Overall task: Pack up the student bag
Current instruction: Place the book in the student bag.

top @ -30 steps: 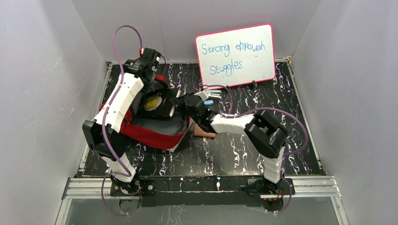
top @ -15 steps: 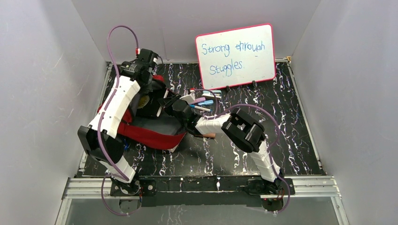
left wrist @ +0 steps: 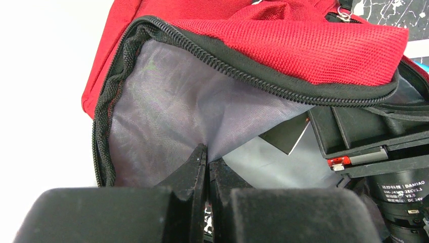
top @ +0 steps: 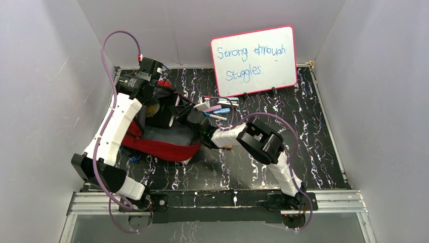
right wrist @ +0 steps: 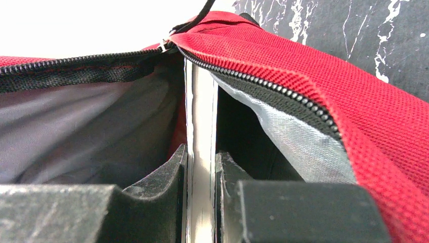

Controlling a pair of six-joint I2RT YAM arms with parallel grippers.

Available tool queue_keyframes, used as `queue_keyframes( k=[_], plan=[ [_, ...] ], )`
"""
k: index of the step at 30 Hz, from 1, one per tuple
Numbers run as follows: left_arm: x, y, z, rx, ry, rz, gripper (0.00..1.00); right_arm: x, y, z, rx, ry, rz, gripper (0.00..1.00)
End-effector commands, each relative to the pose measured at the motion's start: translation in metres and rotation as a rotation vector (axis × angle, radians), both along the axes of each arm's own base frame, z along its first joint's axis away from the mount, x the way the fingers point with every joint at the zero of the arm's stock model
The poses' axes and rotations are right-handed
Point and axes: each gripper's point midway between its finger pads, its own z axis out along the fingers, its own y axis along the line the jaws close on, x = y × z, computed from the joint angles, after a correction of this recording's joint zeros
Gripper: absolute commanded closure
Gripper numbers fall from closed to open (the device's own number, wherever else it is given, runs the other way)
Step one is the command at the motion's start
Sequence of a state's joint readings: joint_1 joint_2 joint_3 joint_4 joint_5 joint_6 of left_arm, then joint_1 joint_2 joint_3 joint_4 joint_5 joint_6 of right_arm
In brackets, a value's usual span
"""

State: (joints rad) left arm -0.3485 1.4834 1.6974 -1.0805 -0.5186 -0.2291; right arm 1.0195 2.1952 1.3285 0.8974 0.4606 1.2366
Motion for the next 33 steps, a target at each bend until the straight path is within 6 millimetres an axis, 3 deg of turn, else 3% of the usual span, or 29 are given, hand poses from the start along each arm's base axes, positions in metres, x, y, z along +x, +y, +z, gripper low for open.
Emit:
queue_keyframes(
  k=[1, 5, 10, 15, 21, 26, 33],
  plan=[
    [-0.014, 0.008, 0.029, -0.012, -0.074, 0.022, 1.00, 0.008, -0.012, 0.105, 0.286, -0.163, -0.028, 1.00],
    [-0.016, 0.010, 0.026, -0.006, -0.069, 0.026, 1.00, 0.010, -0.008, 0.101, 0.281, -0.165, -0.014, 1.00],
    [-0.014, -0.003, 0.030, -0.076, -0.073, -0.020, 1.00, 0.012, -0.009, 0.089, 0.233, -0.188, 0.006, 1.00],
    [-0.008, -0.030, 0.023, -0.196, -0.048, -0.079, 1.00, 0.015, -0.008, 0.079, 0.199, -0.201, 0.003, 1.00],
    [0.002, -0.061, 0.039, -0.375, -0.108, -0.118, 1.00, 0.017, 0.002, 0.076, 0.234, -0.169, -0.024, 1.00],
    [0.006, -0.056, 0.036, -0.354, -0.104, -0.084, 1.00, 0.011, 0.001, 0.083, 0.255, -0.134, -0.083, 1.00],
    [0.004, -0.047, 0.035, -0.344, -0.112, -0.058, 1.00, 0.001, 0.014, 0.062, 0.209, -0.067, -0.076, 1.00]
  ],
)
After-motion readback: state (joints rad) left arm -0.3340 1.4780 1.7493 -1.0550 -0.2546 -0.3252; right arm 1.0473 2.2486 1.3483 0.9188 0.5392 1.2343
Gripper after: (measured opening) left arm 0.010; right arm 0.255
